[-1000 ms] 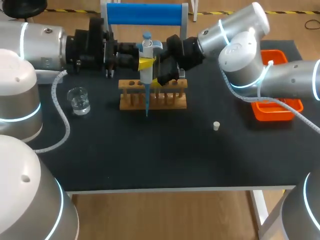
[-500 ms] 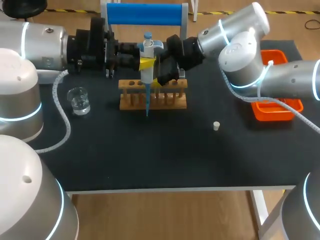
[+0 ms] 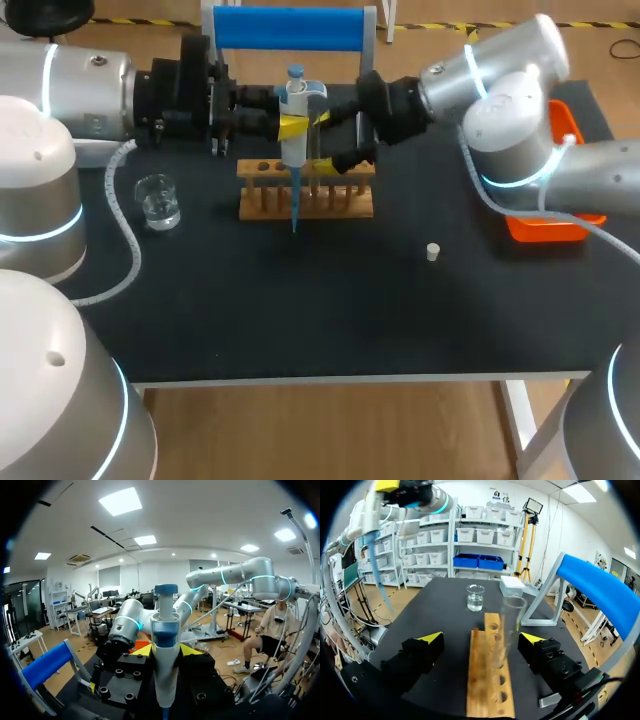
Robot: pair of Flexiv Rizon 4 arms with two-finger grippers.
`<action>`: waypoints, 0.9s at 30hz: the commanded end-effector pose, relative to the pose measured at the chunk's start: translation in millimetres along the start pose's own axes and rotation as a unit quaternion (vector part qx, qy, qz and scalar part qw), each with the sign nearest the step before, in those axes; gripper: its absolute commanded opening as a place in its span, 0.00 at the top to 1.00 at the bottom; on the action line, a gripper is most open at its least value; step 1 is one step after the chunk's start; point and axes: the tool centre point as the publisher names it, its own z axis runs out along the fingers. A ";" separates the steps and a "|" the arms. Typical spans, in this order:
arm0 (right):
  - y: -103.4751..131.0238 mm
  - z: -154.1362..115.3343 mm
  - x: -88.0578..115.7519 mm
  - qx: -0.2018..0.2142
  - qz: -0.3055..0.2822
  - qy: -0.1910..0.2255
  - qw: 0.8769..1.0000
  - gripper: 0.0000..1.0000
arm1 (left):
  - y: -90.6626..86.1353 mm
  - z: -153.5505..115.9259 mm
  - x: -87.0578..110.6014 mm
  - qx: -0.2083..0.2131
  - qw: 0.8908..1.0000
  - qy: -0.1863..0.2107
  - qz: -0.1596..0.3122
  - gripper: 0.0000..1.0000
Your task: Invert the test tube, pick up the pipette, mount the tip to pipette, aspirate from beaker and dispense into the tube, eject the tip, return the pipette, and cap with the stopper.
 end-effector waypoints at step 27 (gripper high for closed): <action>85.4 -83.8 149.3 -0.211 -0.058 -0.028 0.975 0.00 | 0.1 0.5 -0.4 0.002 1.000 0.000 0.001 1.00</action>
